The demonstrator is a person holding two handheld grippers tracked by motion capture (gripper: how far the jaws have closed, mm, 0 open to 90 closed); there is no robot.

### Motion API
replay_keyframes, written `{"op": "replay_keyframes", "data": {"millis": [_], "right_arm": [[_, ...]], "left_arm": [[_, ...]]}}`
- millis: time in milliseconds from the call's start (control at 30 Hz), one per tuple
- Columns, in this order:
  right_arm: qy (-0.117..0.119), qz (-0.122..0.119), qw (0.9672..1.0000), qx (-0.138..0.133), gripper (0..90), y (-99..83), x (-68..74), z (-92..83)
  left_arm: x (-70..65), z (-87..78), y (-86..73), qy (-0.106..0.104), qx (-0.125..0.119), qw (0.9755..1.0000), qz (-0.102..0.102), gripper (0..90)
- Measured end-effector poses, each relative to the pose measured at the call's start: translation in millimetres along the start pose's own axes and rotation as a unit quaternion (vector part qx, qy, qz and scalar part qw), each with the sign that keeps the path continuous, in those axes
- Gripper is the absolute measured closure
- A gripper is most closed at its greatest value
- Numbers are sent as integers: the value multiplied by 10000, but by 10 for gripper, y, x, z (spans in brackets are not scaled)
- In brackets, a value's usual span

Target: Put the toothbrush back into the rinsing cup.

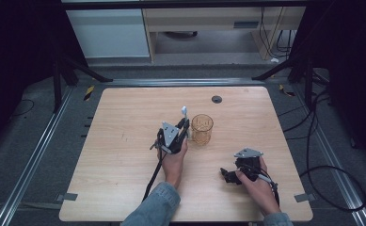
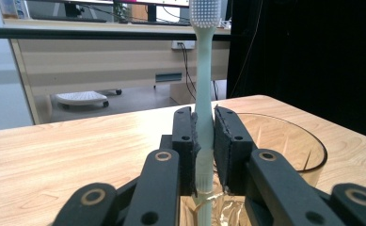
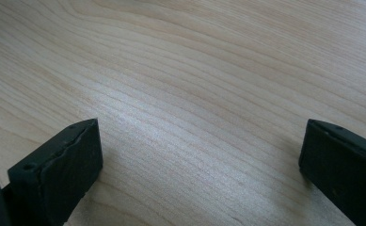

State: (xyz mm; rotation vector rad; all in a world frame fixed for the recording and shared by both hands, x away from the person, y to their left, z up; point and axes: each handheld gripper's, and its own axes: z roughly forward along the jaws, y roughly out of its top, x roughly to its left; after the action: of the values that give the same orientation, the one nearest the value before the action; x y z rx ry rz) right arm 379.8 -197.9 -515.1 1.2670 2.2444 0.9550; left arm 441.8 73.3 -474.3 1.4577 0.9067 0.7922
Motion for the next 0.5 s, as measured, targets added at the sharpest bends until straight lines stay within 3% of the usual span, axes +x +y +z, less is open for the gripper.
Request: {"op": "replay_keyframes", "data": {"millis": [200, 500], "right_arm": [[1, 3, 10000, 1, 4, 0, 0, 0], [3, 6, 10000, 1, 4, 1, 0, 0]], "left_arm": [[-6, -12, 14, 13, 221, 9998, 19, 784], [9, -19, 63, -30, 301, 9995, 8, 785]]}}
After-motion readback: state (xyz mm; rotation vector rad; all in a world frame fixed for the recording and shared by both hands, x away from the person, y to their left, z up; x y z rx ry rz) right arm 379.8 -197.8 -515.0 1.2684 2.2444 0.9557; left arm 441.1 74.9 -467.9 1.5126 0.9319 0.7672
